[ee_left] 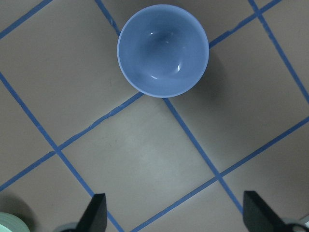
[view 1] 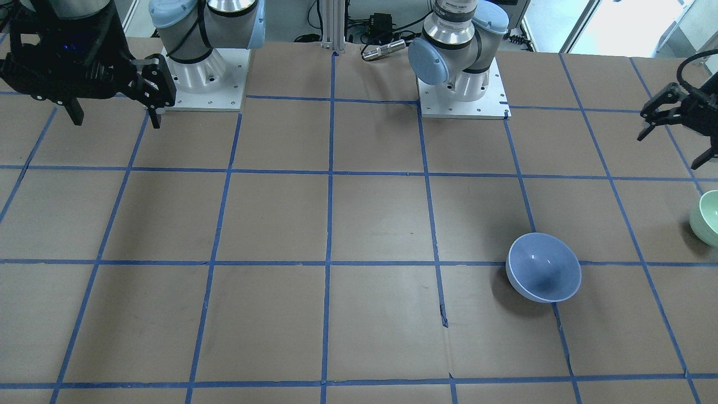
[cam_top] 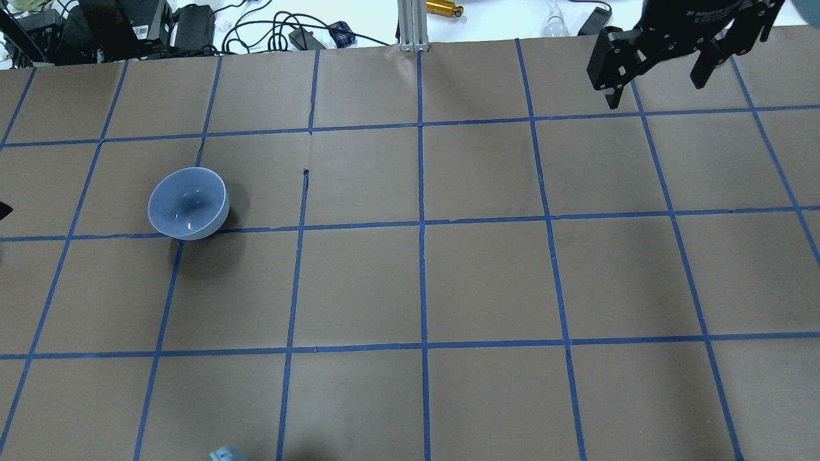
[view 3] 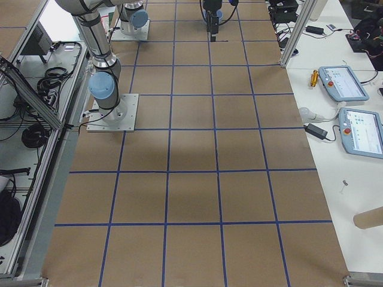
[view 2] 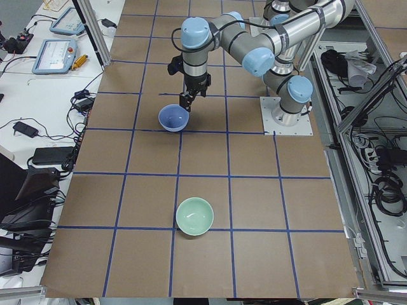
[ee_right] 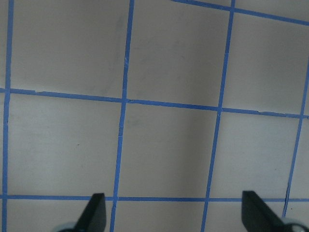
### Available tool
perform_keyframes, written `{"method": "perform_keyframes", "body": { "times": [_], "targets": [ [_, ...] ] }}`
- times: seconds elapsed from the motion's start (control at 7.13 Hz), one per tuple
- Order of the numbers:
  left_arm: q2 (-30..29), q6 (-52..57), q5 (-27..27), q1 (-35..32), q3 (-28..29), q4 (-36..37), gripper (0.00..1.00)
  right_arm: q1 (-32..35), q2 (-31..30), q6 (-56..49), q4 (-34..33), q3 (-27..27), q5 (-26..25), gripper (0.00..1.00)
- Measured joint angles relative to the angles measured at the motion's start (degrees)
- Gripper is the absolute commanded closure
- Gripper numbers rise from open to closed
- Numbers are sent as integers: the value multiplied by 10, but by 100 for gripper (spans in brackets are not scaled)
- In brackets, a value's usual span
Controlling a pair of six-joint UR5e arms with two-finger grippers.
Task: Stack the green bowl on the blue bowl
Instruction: 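Swing the left arm away from the blue bowl toward the green bowl, then lower the left gripper onto the pale green bowl's rim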
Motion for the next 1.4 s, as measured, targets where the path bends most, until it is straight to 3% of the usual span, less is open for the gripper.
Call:
{"method": "perform_keyframes", "body": {
  "times": [0.42, 1.4],
  "targets": [
    [-35, 169, 29, 112, -1, 41, 0, 0, 0, 0, 0, 0, 0, 0],
    [-164, 497, -1, 210, 2, 191, 0, 0, 0, 0, 0, 0, 0, 0]
  ]
}}
